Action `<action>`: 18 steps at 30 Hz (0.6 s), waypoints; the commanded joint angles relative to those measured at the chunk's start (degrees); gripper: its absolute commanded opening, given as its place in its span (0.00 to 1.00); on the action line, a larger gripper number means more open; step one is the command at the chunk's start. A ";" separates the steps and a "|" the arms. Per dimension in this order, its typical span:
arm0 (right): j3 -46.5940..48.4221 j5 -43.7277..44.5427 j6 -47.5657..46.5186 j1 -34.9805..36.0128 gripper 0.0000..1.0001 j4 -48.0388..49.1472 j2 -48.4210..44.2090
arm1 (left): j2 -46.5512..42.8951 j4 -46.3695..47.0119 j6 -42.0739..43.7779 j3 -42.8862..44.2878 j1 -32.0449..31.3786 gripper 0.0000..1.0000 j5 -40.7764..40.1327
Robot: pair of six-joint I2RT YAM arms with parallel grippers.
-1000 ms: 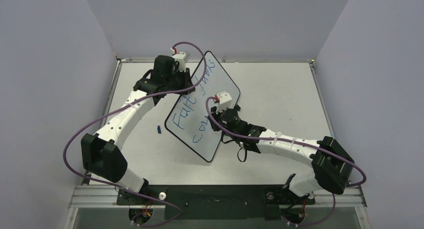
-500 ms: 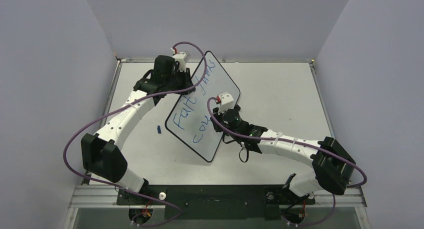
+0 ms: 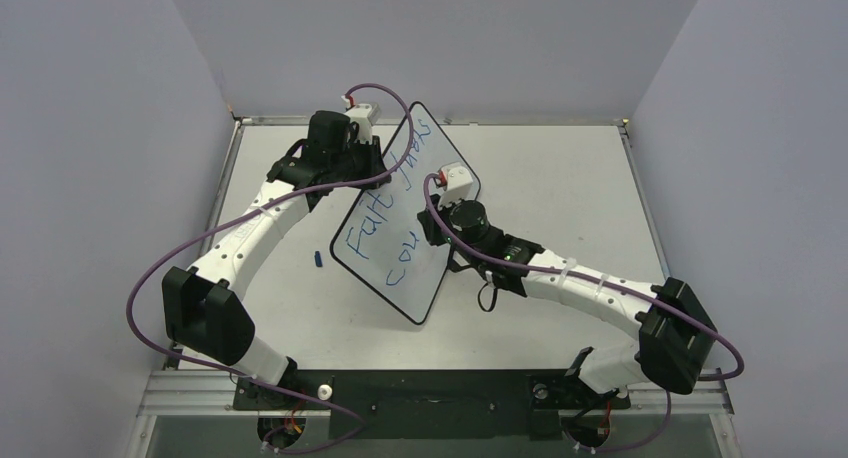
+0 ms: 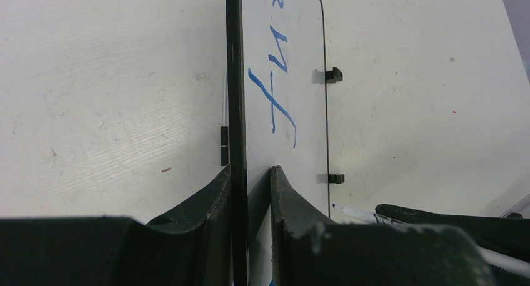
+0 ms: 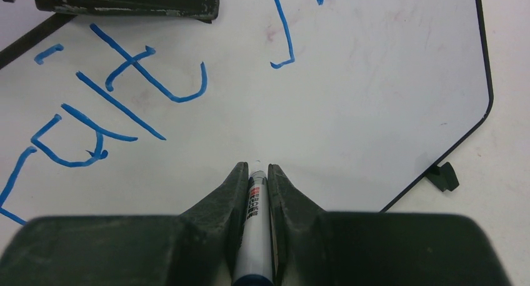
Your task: Write a sentence on the whiteboard
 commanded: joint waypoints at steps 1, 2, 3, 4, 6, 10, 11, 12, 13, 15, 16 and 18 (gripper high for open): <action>3.28 -1.00 -0.54 -0.22 0.00 1.66 -0.04 | -1.59 2.91 5.82 1.72 0.46 0.00 -6.24; 3.39 -1.12 -0.49 -0.27 0.00 1.70 0.32 | -1.57 2.98 5.82 1.72 0.46 0.00 -6.28; 3.54 -1.35 -0.44 -0.23 0.00 1.84 0.53 | -1.57 2.94 5.82 1.72 0.46 0.00 -6.30; 3.57 -1.40 -0.34 -0.21 0.00 1.94 0.80 | -1.63 2.94 5.87 1.72 0.46 0.00 -6.28; 3.66 -1.48 -0.28 -0.27 0.00 2.12 1.26 | -1.65 2.91 5.83 1.72 0.44 0.00 -6.32; 3.83 -1.66 -0.01 -0.34 0.00 2.49 2.29 | -1.73 2.93 5.91 1.73 0.46 0.00 -6.39; 3.84 -1.71 0.06 -0.36 0.00 2.56 2.64 | -1.69 2.94 5.91 1.77 0.46 0.00 -6.40; 3.96 -1.87 0.05 -0.44 0.00 2.67 2.79 | -1.75 2.88 5.91 1.80 0.46 0.00 -6.41; 4.00 -1.91 0.16 -0.50 0.00 2.69 3.14 | -1.70 2.92 5.91 1.81 0.46 0.00 -6.41; 4.06 -1.95 0.16 -0.54 0.00 2.78 3.61 | -1.77 2.91 5.91 1.74 0.46 0.00 -6.47; 4.10 -1.95 0.19 -0.59 0.00 2.84 3.71 | -1.76 2.90 5.91 1.73 0.46 0.00 -6.49; 4.07 -1.95 0.28 -0.67 0.00 2.88 4.10 | -1.76 2.89 5.92 1.73 0.46 0.00 -6.50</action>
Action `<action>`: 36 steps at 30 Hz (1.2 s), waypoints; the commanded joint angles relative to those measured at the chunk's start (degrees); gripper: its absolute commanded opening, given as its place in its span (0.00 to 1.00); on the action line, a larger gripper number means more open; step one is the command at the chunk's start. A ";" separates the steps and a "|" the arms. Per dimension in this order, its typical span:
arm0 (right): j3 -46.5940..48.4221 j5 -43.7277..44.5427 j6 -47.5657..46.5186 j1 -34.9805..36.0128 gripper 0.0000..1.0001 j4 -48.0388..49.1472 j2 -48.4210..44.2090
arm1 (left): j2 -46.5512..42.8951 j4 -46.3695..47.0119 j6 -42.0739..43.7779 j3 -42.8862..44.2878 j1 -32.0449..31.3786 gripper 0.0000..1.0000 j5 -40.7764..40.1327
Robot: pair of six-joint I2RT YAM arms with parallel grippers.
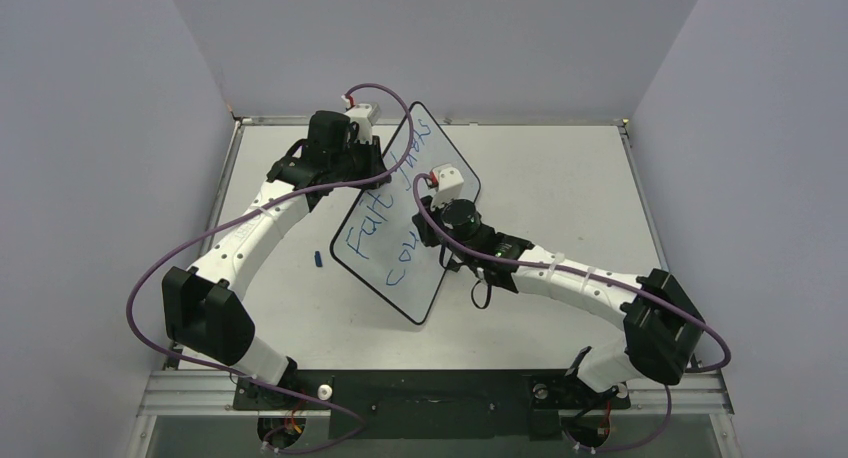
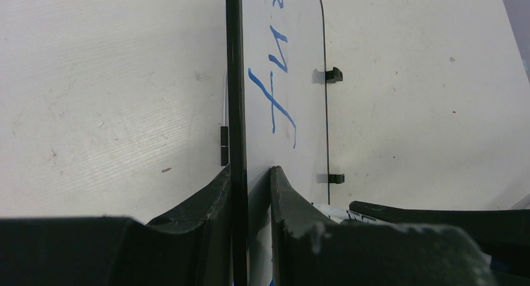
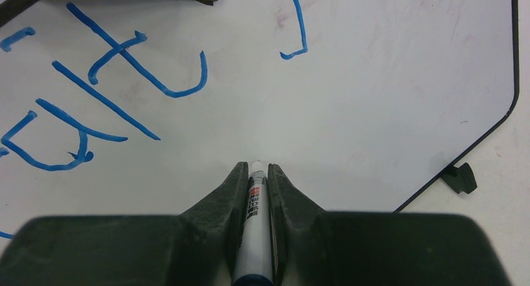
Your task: Write a sentence on the whiteboard
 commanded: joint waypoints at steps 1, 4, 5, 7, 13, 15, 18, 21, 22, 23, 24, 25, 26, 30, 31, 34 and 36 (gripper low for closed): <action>2.36 -0.50 0.25 -0.38 0.00 2.77 0.85 | -1.75 2.87 5.91 1.72 0.46 0.00 -6.48; 2.01 -0.53 0.46 -0.42 0.00 3.00 1.37 | -1.78 2.86 5.91 1.74 0.46 0.00 -6.55; 1.81 -0.55 0.50 -0.45 0.00 3.11 1.47 | -1.79 2.84 5.91 1.73 0.44 0.00 -6.56; 1.46 -0.53 0.59 -0.47 0.00 3.22 1.61 | -1.79 2.94 5.93 1.72 0.41 0.00 -6.57; -0.10 -0.19 0.70 -0.52 0.00 3.32 1.42 | -1.76 2.87 6.00 1.72 0.45 0.00 -6.65; -0.83 -0.10 0.89 -0.49 0.00 3.47 1.40 | -1.79 2.90 6.01 1.73 0.42 0.00 -6.66; -2.40 -0.03 1.23 -0.46 0.00 4.01 1.31 | -1.68 2.88 5.93 1.75 0.45 0.00 -6.59; -3.72 0.14 1.66 -0.46 0.00 4.27 1.30 | -1.70 2.91 5.92 1.72 0.46 0.00 -6.57; -4.26 0.23 1.71 -0.46 0.00 4.35 1.26 | -1.75 2.87 5.91 1.72 0.46 0.00 -6.57; -4.53 0.29 1.88 -0.46 0.00 4.41 1.21 | -1.79 2.87 5.91 1.72 0.41 0.00 -6.57; -4.95 0.32 2.00 -0.46 0.00 4.45 1.17 | -1.75 2.91 5.98 1.72 0.45 0.00 -6.57; -5.13 0.41 2.17 -0.49 0.00 4.46 1.03 | -1.72 2.89 5.94 1.72 0.43 0.00 -6.61; -5.49 0.38 2.23 -0.47 0.00 4.46 0.99 | -1.73 2.87 5.94 1.72 0.45 0.00 -6.59; -6.05 0.48 2.50 -0.49 0.00 4.51 0.54 | -1.78 2.87 5.91 1.76 0.45 0.00 -6.57; -6.10 0.47 2.53 -0.47 0.00 4.50 0.45 | -1.71 2.87 5.91 1.73 0.46 0.00 -6.63; -5.99 0.47 2.62 -0.46 0.00 4.42 0.43 | -1.78 2.87 5.91 1.72 0.44 0.00 -6.57; -5.80 0.48 2.68 -0.49 0.00 4.34 0.28 | -1.75 2.92 5.93 1.72 0.45 0.00 -6.57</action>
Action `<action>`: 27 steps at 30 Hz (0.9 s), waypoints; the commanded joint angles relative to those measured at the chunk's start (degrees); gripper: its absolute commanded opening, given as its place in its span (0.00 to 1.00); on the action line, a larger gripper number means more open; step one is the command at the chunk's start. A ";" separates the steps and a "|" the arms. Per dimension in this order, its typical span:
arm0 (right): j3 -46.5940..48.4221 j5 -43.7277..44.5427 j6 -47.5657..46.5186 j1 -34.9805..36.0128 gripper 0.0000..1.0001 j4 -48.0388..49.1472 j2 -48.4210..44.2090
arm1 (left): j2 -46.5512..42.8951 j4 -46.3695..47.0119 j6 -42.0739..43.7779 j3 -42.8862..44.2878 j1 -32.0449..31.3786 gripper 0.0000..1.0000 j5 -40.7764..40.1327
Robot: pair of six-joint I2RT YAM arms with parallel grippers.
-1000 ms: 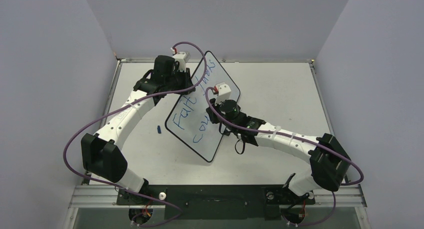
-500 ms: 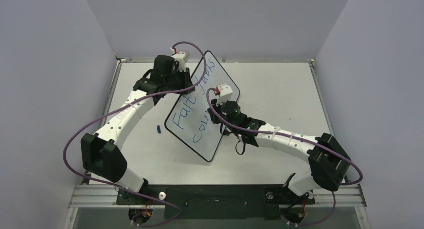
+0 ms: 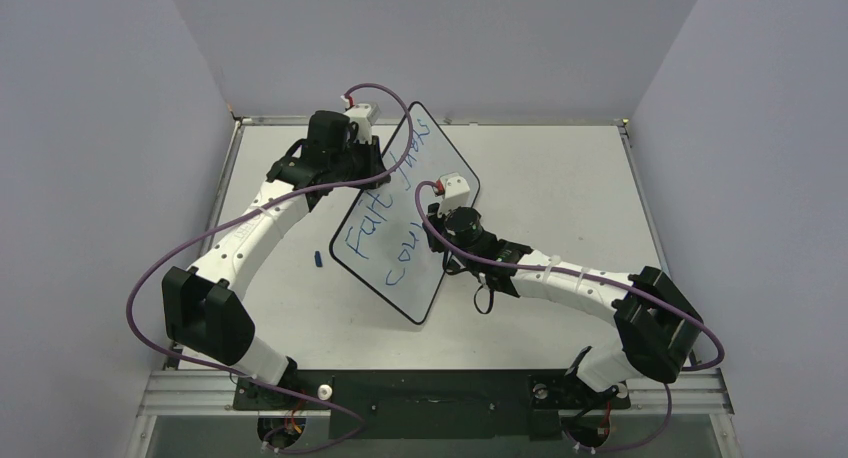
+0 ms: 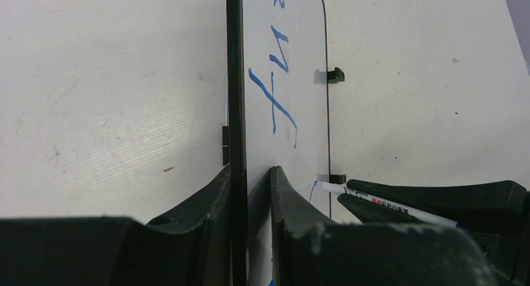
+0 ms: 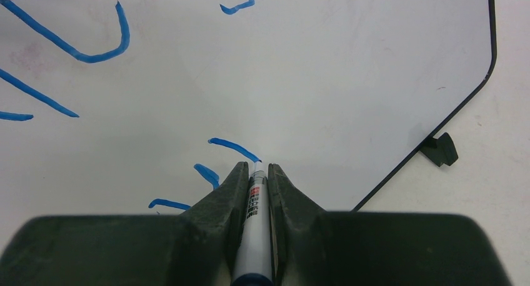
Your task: Write a sentence on the whiteboard
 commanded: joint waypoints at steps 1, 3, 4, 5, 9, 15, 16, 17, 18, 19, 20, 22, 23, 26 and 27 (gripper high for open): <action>-0.48 -1.89 1.83 0.36 0.00 1.05 -0.92 | -1.74 2.97 5.92 1.72 0.39 0.00 -6.33; -0.36 -2.03 1.92 0.37 0.00 1.00 -1.02 | -1.82 2.96 5.91 1.72 0.39 0.00 -6.39; -0.34 -2.05 2.00 0.37 0.00 0.97 -0.96 | -1.83 2.93 5.91 1.74 0.39 0.00 -6.40; -0.34 -2.07 2.06 0.37 0.00 1.00 -0.92 | -1.83 2.91 5.91 1.73 0.39 0.00 -6.41; -0.33 -2.25 2.46 0.36 0.00 1.32 -0.65 | -1.84 2.91 5.91 1.72 0.39 0.00 -6.35; 1.36 -2.61 2.36 0.37 0.00 0.85 -0.22 | -1.81 2.96 5.91 1.72 0.39 0.00 -6.37; 1.88 -2.65 2.28 0.37 0.00 0.61 -0.26 | -1.85 2.96 5.91 1.72 0.39 0.00 -6.34; 2.10 -2.71 2.05 0.37 0.00 0.52 -0.18 | -1.84 2.98 5.91 1.72 0.39 0.00 -6.38; 2.53 -2.78 2.04 0.37 0.00 0.33 -0.16 | -1.83 2.93 5.91 1.72 0.39 0.00 -6.41; 2.73 -2.83 1.95 0.32 0.00 0.24 -0.13 | -1.83 2.92 5.96 1.76 0.39 0.00 -6.41; 3.06 -2.83 1.95 0.34 0.00 0.13 -0.01 | -1.90 2.98 5.97 1.74 0.37 0.00 -6.41; 3.51 -2.92 1.88 0.36 0.00 0.07 0.08 | -1.85 2.96 5.93 1.72 0.39 0.00 -6.46; 3.66 -2.94 1.84 0.37 0.00 0.07 0.19 | -1.84 2.93 5.92 1.72 0.39 0.00 -6.44; 4.37 -2.98 1.70 0.37 0.00 -0.14 0.42 | -1.79 2.97 6.00 1.76 0.39 0.00 -6.44; 4.57 -3.05 1.64 0.34 0.00 -0.17 0.50 | -1.77 2.94 6.00 1.73 0.37 0.00 -6.36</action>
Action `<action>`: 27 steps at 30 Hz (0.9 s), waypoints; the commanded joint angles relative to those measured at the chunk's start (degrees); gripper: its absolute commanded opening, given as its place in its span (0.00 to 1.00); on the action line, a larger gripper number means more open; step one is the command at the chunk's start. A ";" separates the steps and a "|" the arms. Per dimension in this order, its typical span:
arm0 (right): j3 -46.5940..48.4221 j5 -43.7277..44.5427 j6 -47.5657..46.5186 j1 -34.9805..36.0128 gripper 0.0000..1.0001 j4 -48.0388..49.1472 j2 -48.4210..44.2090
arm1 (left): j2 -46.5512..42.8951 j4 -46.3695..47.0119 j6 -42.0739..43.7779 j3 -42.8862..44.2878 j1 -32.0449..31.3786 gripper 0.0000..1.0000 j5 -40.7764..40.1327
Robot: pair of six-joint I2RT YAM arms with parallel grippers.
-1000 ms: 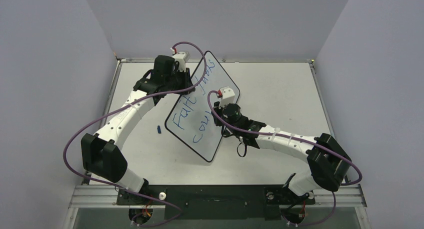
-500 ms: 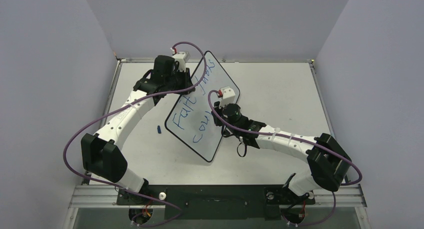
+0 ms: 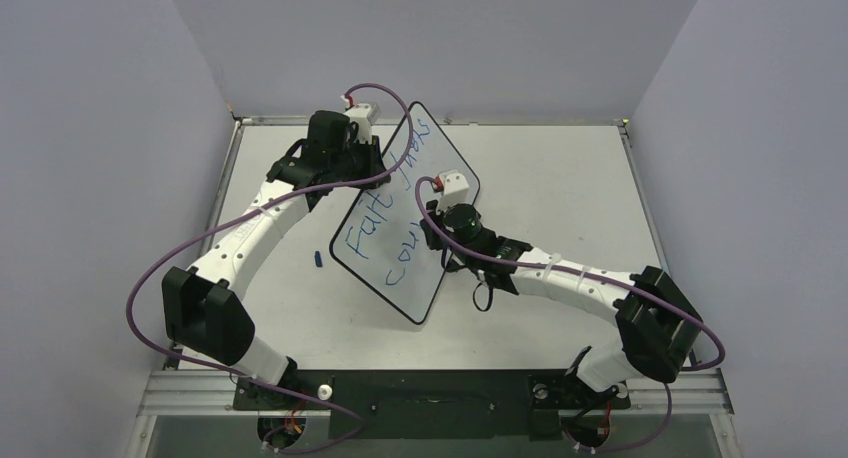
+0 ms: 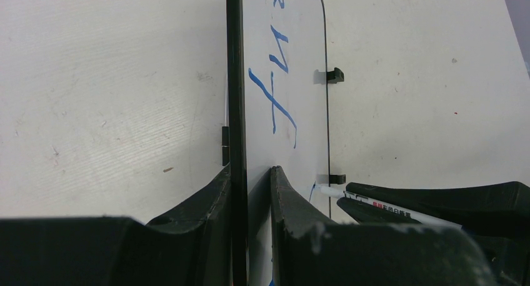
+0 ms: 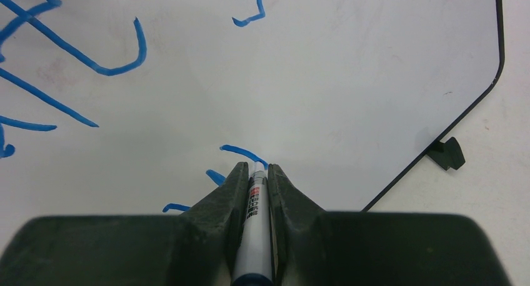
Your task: Write a sentence on the whiteboard
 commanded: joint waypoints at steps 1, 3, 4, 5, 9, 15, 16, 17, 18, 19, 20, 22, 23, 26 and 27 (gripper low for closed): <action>3.31 -2.59 0.71 0.38 0.00 1.41 0.53 | -1.75 2.89 5.98 1.73 0.36 0.00 -6.41; 3.64 -2.56 0.64 0.37 0.00 1.36 0.68 | -1.74 2.93 5.91 1.77 0.41 0.00 -6.36; 3.96 -2.48 0.56 0.38 0.00 1.29 0.83 | -1.76 2.91 5.90 1.73 0.39 0.00 -6.40; 4.13 -2.46 0.47 0.39 0.00 1.23 0.93 | -1.75 2.91 5.96 1.73 0.40 0.00 -6.37; 5.06 -2.19 0.25 0.32 0.00 1.11 1.21 | -1.75 2.89 5.96 1.72 0.39 0.00 -6.35; 7.31 -1.86 -0.45 -0.03 0.00 0.16 2.24 | -1.74 2.89 5.98 1.72 0.41 0.00 -6.35; 7.52 -1.80 -0.55 -0.15 0.00 0.05 2.33 | -1.79 2.82 5.98 1.72 0.41 0.00 -6.35; 7.81 -1.81 -0.61 -0.19 0.00 -0.07 2.47 | -1.76 2.85 5.93 1.72 0.41 0.00 -6.39; 7.95 -1.73 -0.65 -0.22 0.00 -0.10 2.58 | -1.77 2.90 5.90 1.72 0.41 0.00 -6.37; 8.23 -1.70 -0.66 -0.27 0.00 -0.18 2.69 | -1.76 2.89 5.89 1.72 0.41 0.00 -6.18; 8.33 -1.68 -0.71 -0.37 0.00 -0.20 2.78 | -1.75 2.93 5.89 1.72 0.41 0.00 -6.13; 8.68 -1.66 -0.76 -0.60 0.00 -0.35 2.79 | -1.67 2.95 5.89 1.72 0.37 0.00 -6.09; 8.80 -1.73 -0.76 -0.67 0.00 -0.45 2.81 | -1.75 2.92 5.96 1.74 0.40 0.00 -6.09; 8.70 -1.57 -0.91 -0.77 0.00 -0.84 2.12 | -1.87 2.97 5.94 1.72 0.39 0.00 -6.04; 8.50 -1.42 -0.96 -0.81 0.00 -0.99 1.50 | -1.84 2.93 5.90 1.72 0.40 0.00 -6.14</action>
